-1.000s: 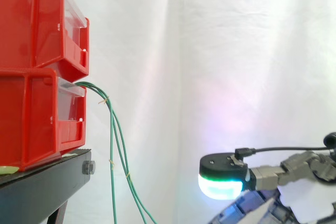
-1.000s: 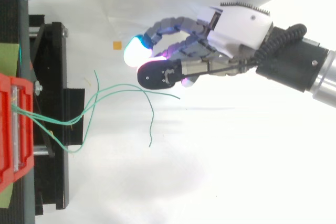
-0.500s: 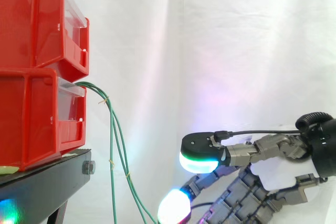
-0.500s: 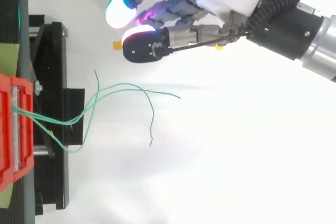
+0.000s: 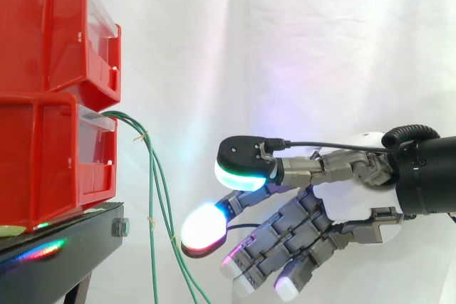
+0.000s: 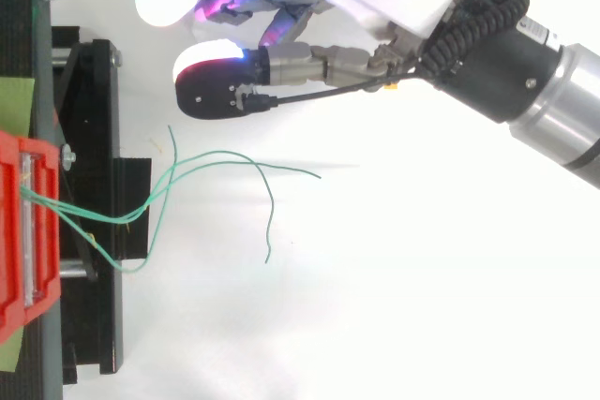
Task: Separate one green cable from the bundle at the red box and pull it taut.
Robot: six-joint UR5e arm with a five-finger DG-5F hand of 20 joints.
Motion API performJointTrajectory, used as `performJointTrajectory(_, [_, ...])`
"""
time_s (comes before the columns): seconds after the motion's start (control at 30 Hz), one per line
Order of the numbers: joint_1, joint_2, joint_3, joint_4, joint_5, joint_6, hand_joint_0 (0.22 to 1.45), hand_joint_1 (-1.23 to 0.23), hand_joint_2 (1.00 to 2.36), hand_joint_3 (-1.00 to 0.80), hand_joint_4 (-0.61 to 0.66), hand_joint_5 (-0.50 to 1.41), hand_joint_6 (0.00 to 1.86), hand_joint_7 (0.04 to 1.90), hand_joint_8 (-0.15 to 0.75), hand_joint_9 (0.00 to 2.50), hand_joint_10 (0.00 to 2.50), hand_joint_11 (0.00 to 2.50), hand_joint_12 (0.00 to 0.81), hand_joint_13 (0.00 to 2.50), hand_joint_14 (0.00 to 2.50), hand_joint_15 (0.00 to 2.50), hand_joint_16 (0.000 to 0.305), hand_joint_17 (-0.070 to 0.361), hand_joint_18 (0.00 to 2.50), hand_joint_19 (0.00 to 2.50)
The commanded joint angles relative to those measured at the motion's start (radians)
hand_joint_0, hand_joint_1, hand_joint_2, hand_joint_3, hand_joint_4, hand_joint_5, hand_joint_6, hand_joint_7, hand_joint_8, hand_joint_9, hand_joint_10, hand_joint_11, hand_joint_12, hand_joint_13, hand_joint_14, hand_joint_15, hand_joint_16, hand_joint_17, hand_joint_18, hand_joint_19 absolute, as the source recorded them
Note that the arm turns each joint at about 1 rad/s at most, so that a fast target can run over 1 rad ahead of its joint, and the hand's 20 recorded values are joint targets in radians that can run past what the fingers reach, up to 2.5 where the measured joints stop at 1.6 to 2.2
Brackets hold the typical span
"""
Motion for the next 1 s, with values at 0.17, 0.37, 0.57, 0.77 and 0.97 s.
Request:
performJointTrajectory(0.17, [0.124, 0.000, -0.001, 0.029, 0.198, 0.117, 0.42, -0.61, 1.00, -0.50, 0.09, -0.23, 0.50, 0.68, 0.362, 0.68, 0.01, 0.28, 0.440, 0.61, 0.01, 0.36, 0.098, 0.221, 0.89, 0.49])
performJointTrajectory(0.37, [0.153, -0.002, -0.001, 0.029, 0.242, 0.177, 0.41, -0.60, 1.00, -0.50, 0.09, -0.24, 0.50, 0.68, 0.361, 0.68, 0.01, 0.28, 0.445, 0.61, 0.01, 0.37, 0.099, 0.222, 0.93, 0.48])
performJointTrajectory(0.57, [0.164, -0.005, -0.001, 0.035, 0.244, 0.200, 0.41, -0.60, 1.00, -0.50, 0.09, -0.24, 0.50, 0.68, 0.360, 0.67, 0.01, 0.28, 0.443, 0.61, 0.01, 0.36, 0.099, 0.222, 0.93, 0.48])
performJointTrajectory(0.77, [0.175, -0.006, -0.001, 0.061, 0.242, 0.192, 0.41, -0.60, 1.00, -0.50, 0.09, -0.24, 0.50, 0.68, 0.360, 0.67, 0.01, 0.28, 0.442, 0.61, 0.01, 0.36, 0.098, 0.221, 0.92, 0.48])
performJointTrajectory(0.97, [0.192, -0.006, -0.001, 0.079, 0.245, 0.189, 0.40, -0.60, 1.00, -0.50, 0.09, -0.24, 0.50, 0.68, 0.358, 0.67, 0.01, 0.28, 0.438, 0.61, 0.01, 0.36, 0.098, 0.220, 0.92, 0.48])
